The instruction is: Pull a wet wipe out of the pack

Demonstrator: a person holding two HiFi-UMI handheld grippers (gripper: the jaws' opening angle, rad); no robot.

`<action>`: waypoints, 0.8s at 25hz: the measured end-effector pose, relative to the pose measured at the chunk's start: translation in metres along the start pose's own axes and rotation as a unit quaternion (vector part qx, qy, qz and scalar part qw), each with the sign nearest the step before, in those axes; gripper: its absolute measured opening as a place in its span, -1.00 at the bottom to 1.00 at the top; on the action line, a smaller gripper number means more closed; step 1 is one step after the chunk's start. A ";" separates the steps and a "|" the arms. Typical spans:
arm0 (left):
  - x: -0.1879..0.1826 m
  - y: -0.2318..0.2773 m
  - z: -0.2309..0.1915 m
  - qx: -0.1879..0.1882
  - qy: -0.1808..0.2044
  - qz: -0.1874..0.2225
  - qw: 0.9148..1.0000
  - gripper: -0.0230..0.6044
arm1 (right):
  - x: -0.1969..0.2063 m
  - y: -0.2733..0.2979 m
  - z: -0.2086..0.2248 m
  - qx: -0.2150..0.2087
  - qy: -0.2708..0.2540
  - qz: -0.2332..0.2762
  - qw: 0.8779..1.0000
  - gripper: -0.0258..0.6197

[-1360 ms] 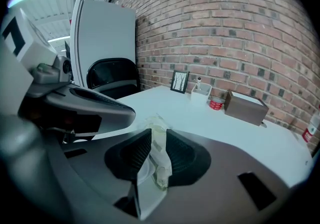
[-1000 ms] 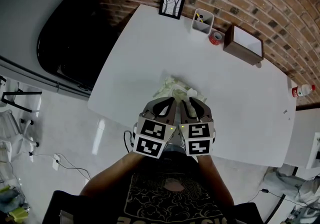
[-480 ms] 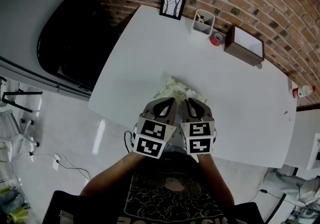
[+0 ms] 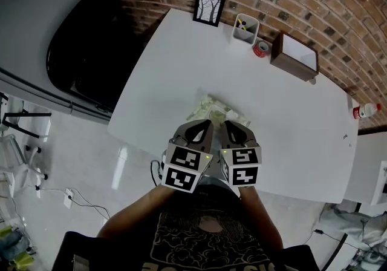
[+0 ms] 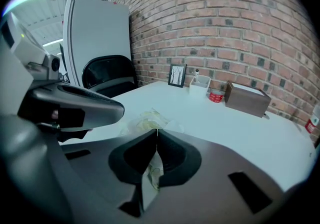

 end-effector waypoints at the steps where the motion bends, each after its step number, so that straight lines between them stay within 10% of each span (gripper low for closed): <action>1: 0.000 0.000 0.000 0.000 -0.001 0.000 1.000 -0.89 | 0.000 -0.001 0.001 0.000 0.003 0.002 1.000 -0.86; 20: -0.007 -0.015 0.005 0.010 0.006 0.012 1.000 -0.89 | -0.036 -0.016 -0.009 0.014 0.007 0.051 0.999 -0.86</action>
Point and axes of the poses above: the fingertips, and each gripper's own axes: y forward along the fingers, z to its right, x out of its underside, the point moved 1 cm from there along -y, backward along the fingers, and after that the axes turned 11 degrees about z, right-handed, at the moved point
